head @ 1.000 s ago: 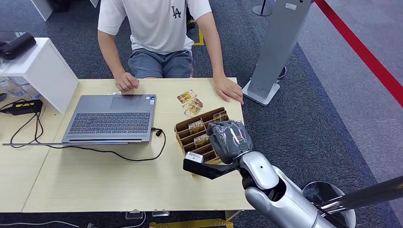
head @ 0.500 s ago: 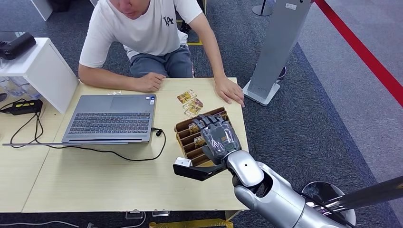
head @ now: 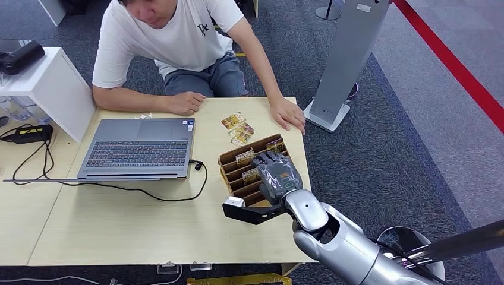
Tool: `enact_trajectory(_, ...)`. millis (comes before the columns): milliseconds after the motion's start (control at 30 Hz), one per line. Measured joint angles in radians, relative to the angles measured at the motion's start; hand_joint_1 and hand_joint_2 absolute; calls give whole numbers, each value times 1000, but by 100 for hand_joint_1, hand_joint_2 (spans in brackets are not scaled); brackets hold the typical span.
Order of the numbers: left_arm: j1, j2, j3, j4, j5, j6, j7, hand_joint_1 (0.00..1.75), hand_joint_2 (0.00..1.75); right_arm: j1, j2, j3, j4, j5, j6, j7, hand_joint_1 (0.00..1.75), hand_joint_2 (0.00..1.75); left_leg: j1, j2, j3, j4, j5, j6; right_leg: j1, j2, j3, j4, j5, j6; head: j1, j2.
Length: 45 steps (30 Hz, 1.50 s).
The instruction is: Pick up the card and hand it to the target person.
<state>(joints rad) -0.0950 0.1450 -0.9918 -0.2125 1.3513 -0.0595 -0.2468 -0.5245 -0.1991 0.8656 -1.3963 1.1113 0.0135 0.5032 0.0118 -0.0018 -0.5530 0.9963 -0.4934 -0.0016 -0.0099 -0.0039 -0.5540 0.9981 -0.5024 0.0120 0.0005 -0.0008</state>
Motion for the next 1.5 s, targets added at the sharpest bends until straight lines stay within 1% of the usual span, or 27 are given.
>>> enact_trajectory(233, -1, 0, -1, 0, -4, -1, 0, 0, 0, -8, 0, 0, 45, -16, -6, 2, 73, 175, 0, 0, 0, 0, 0, 0, 0, 0, 0, 0, 0, 0, 0, 0)
enact_trajectory(367, -2, 0, -1, 0, -5, -1, 0, 0, 0, -15, 4, 0, 65, -23, -15, 2, 72, 175, 0, 0, 0, 0, 0, 0, 0, 0, 0, 0, 0, 0, 0, 0)
enact_trajectory(533, -2, 0, -1, 0, -7, -1, 0, 0, 0, -17, 7, 0, 81, -27, -18, 0, 77, 175, 0, 0, 0, 0, 0, 0, 0, 0, 0, 0, 0, 0, 0, 0)
enact_trajectory(700, -3, 0, -1, 0, -10, -2, 0, 0, 0, -17, 8, 0, 96, -29, -18, 0, 77, 175, 0, 0, 0, 0, 0, 0, 0, 0, 0, 0, 0, 0, 0, 0)
enact_trajectory(800, -3, 0, -2, 0, -11, -3, 1, 0, 0, -17, 8, 0, 102, -30, -18, 0, 83, 175, 0, 0, 0, 0, 0, 0, 0, 0, 0, 0, 0, 0, 0, 0)
enact_trajectory(1033, -3, 0, -2, 0, -12, -3, 2, 0, 0, -20, 9, 0, 108, -30, -22, 0, 110, 175, 0, 0, 1, 0, 0, 0, 0, 0, 0, 0, 0, 0, 0, 0)
enact_trajectory(1100, -3, 0, -2, 0, -12, -3, 2, 0, 0, -21, 9, 0, 108, -30, -23, 0, 113, 175, 0, 0, 1, 0, 0, 0, 0, 0, 0, 0, 0, 0, 0, 0)
enact_trajectory(1267, -3, 0, -2, 0, -12, -3, 2, 0, 0, -21, 9, 0, 108, -29, -23, 0, 111, 175, 0, 0, 0, 0, 0, 0, 0, 0, 0, 0, 0, 0, 0, 0)
enact_trajectory(1500, -3, 0, -3, 0, -12, -3, 2, 0, 0, -19, 9, 0, 101, -25, -24, 2, 95, 175, 0, 0, 1, 0, 0, 0, 0, 0, 0, 0, 0, 0, 0, 0)
